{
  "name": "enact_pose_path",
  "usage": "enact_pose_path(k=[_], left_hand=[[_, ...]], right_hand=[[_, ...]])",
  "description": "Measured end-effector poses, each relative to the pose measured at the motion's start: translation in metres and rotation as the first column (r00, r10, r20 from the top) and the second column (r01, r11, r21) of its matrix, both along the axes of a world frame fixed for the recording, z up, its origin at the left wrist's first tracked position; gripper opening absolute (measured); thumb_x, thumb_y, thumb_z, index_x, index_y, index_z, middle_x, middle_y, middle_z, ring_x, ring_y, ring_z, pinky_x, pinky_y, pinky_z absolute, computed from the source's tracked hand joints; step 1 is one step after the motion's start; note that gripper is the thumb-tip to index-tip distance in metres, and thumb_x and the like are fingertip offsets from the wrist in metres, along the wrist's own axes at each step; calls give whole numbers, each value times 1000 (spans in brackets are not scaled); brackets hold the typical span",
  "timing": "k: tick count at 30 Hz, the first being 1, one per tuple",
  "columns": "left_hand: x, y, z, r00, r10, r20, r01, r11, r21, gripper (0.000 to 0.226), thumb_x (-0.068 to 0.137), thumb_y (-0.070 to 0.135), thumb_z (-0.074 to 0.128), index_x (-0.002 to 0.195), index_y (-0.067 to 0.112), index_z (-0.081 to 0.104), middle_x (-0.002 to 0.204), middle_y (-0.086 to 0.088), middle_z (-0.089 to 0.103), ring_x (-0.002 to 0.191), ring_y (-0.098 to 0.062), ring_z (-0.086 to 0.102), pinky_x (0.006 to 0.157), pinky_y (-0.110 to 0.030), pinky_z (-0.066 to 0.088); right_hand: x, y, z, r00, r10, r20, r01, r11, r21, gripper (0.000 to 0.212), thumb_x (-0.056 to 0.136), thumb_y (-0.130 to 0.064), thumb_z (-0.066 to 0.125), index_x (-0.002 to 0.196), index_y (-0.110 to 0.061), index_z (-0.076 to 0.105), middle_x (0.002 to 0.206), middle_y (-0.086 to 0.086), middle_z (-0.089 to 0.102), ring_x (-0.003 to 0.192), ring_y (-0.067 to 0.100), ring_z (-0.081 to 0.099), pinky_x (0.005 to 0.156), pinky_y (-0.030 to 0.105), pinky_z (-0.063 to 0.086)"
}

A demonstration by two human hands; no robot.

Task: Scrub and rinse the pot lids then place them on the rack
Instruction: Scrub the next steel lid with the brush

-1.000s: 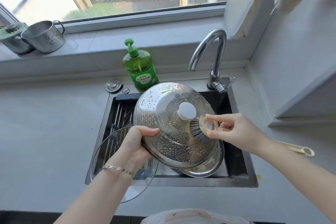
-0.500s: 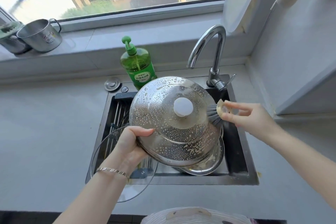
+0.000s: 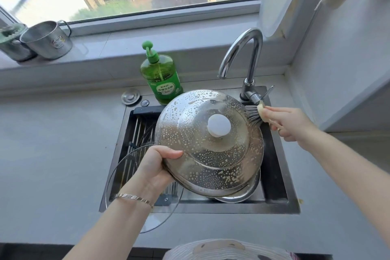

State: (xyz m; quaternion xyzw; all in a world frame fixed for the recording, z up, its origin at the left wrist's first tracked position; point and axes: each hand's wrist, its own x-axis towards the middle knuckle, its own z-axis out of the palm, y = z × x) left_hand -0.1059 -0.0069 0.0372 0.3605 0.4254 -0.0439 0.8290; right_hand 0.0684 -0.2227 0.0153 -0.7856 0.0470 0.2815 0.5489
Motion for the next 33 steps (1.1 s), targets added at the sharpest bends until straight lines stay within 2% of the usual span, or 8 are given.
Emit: enact_pose_path(k=[4, 10, 12, 14, 18, 22, 29, 33], left_hand=[[0, -2, -7, 990, 136, -31, -137, 990, -26, 27, 59, -9, 42, 69, -5, 66, 79, -17, 67, 67, -32, 65, 81, -48, 49], [12, -14, -6, 954, 286, -87, -284, 958, 31, 21, 79, -13, 43, 74, 2, 57, 60, -9, 68, 65, -28, 64, 73, -43, 49], [18, -11, -4, 957, 279, -82, -272, 958, 90, 21, 78, -13, 45, 78, 2, 59, 74, -11, 68, 72, -28, 63, 77, -44, 51], [21, -9, -5, 964, 250, -87, -238, 963, 129, 22, 75, -15, 47, 84, 1, 60, 88, -14, 67, 81, -31, 63, 86, -47, 49], [22, -21, -4, 985, 136, -105, -111, 969, 219, 52, 45, -9, 58, 96, -10, 63, 102, -21, 68, 89, -36, 65, 86, -47, 53], [17, -32, -8, 986, 139, -91, -103, 942, 321, 76, 29, -6, 63, 103, -18, 56, 101, -28, 65, 87, -41, 64, 88, -51, 51], [7, -25, -8, 978, 174, -118, -136, 952, 274, 40, 48, -21, 58, 86, -10, 54, 84, -20, 61, 75, -35, 59, 82, -50, 52], [10, -29, -18, 971, 201, -126, -175, 965, 195, 70, 27, -5, 63, 96, -6, 61, 101, -21, 63, 93, -36, 61, 93, -46, 49]], right_hand=[[-10, -5, -22, 975, -30, -219, 58, 991, 122, 37, 89, -34, 58, 124, -23, 59, 70, 7, 43, 32, 4, 23, 31, 11, 17], [-60, -5, -41, 956, 55, -289, -23, 993, 113, 37, 87, -32, 63, 124, -29, 60, 69, 7, 49, 37, 8, 25, 32, 15, 20], [-73, 0, -34, 969, 111, -222, -98, 993, 70, 39, 81, -39, 68, 119, -30, 64, 65, 3, 53, 36, 8, 28, 34, 16, 23], [-70, 3, -20, 991, 130, 21, -130, 991, -24, 44, 79, -42, 70, 120, -30, 63, 55, -7, 55, 42, 6, 41, 44, 15, 33], [-59, 22, 9, 874, 290, 389, -206, 948, -243, 48, 81, -45, 64, 128, -41, 52, 57, -14, 44, 61, 7, 45, 60, 26, 37], [-51, 48, 13, 816, 450, 364, -297, 865, -404, 48, 82, -49, 63, 128, -42, 52, 66, -21, 45, 78, 9, 50, 59, 25, 37], [-45, 33, -6, 985, 159, -72, -153, 984, 89, 49, 79, -43, 70, 124, -27, 61, 52, -9, 48, 35, 3, 31, 36, 15, 24], [-72, 32, -7, 939, 235, 250, -206, 969, -138, 48, 83, -44, 64, 128, -34, 54, 46, -19, 48, 53, 4, 43, 51, 18, 31]])
